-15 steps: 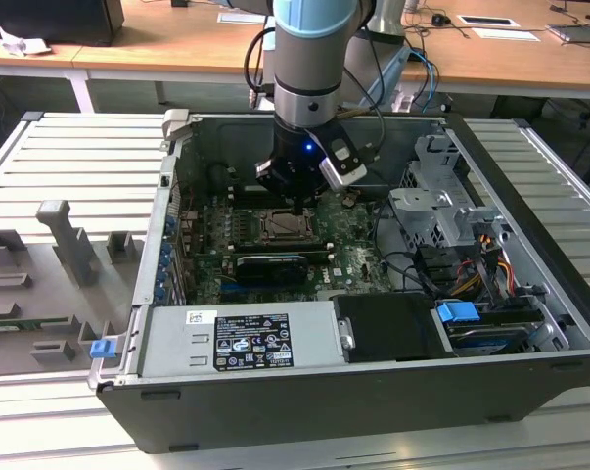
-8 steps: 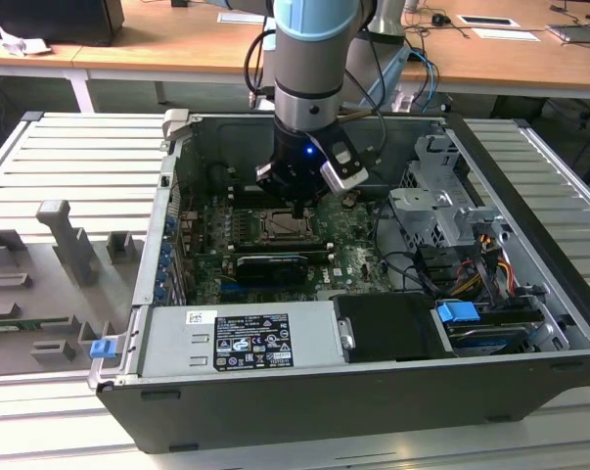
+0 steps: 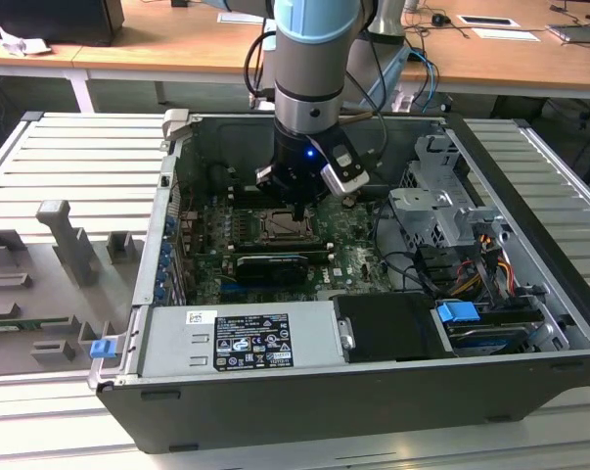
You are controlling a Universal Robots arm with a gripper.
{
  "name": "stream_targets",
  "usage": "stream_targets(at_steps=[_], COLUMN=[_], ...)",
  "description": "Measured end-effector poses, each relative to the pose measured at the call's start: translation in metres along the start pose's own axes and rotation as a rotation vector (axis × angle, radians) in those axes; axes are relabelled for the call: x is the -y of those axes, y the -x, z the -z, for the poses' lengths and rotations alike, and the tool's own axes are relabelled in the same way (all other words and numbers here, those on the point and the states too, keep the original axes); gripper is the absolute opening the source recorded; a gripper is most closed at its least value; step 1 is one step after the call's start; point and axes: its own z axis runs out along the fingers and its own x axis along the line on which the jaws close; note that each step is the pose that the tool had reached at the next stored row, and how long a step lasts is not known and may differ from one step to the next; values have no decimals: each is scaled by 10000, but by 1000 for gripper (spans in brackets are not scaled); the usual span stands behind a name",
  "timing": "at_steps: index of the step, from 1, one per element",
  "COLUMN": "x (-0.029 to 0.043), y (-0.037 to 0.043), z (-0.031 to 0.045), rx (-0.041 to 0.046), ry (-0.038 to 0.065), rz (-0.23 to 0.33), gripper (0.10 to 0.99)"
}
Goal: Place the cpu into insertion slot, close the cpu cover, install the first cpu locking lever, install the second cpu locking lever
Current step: 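Install the second cpu locking lever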
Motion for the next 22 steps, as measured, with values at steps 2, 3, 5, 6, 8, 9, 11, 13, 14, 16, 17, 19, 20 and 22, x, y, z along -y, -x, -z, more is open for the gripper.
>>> stream_targets(at_steps=[2, 3, 5, 6, 8, 9, 11, 13, 14, 16, 17, 19, 20, 22], x=[5, 5, 4, 2, 1, 3, 14, 36, 55, 95, 104, 156, 206, 249], y=[0, 0, 1, 2, 2, 1, -10, -22, -30, -47, -50, -53, -57, -61], z=[0, 2, 18, 40, 54, 54, 57, 59, 61, 52, 44, 40, 43, 49], rx=[0, -1, -3, -4, -3, -2, -3, -4, -4, -1, 5, 7, 8, 6], ry=[0, -2, -23, -43, -52, -49, -53, -53, -53, -34, 70, 105, 107, 103], rz=[-1, -1, 2, 2, 2, 0, 1, 2, 3, 1, -2, -4, -4, -4], gripper=[106, 106, 106, 106, 106, 106, 106, 106, 106, 106, 106, 106, 106, 106])
